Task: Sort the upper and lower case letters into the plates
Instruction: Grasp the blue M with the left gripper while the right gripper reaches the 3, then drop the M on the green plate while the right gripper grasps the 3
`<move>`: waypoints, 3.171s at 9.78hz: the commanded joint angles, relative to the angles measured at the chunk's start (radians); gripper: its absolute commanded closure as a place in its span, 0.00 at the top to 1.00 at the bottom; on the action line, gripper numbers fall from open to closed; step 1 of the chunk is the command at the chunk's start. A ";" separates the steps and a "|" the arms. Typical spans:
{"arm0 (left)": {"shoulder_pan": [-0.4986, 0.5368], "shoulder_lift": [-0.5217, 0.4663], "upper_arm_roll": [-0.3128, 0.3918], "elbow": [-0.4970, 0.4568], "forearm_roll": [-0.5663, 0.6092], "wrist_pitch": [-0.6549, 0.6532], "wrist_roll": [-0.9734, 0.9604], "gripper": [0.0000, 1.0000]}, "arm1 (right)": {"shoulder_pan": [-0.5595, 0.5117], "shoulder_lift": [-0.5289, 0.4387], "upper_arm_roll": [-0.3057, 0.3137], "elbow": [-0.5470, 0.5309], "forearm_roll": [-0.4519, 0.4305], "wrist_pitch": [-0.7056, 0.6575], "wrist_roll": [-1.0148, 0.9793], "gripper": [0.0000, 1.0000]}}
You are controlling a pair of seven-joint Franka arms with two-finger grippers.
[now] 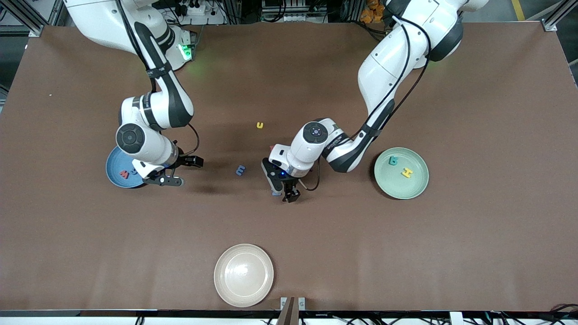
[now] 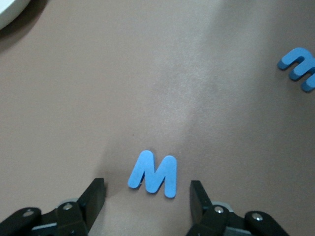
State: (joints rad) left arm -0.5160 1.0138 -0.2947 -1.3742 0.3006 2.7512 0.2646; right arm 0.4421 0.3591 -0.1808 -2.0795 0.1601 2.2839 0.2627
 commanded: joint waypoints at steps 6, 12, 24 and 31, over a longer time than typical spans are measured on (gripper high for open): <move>-0.024 0.019 -0.003 0.030 0.002 0.016 0.005 0.71 | -0.005 0.008 0.007 0.029 0.007 -0.011 0.007 1.00; -0.021 0.023 -0.001 0.030 0.003 0.044 0.013 0.64 | -0.005 0.008 0.007 0.027 0.007 -0.014 0.009 1.00; -0.001 -0.012 -0.001 0.021 0.005 0.036 0.011 0.19 | 0.039 0.044 0.011 0.055 0.016 0.002 0.072 1.00; 0.262 -0.248 -0.179 -0.168 0.002 -0.332 0.013 0.17 | 0.202 0.185 0.012 0.121 0.019 0.169 0.410 1.00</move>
State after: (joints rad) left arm -0.3604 0.8897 -0.4163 -1.3755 0.3006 2.4586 0.2646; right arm 0.6191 0.5089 -0.1656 -1.9843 0.1738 2.4204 0.6001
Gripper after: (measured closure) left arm 0.590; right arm 0.000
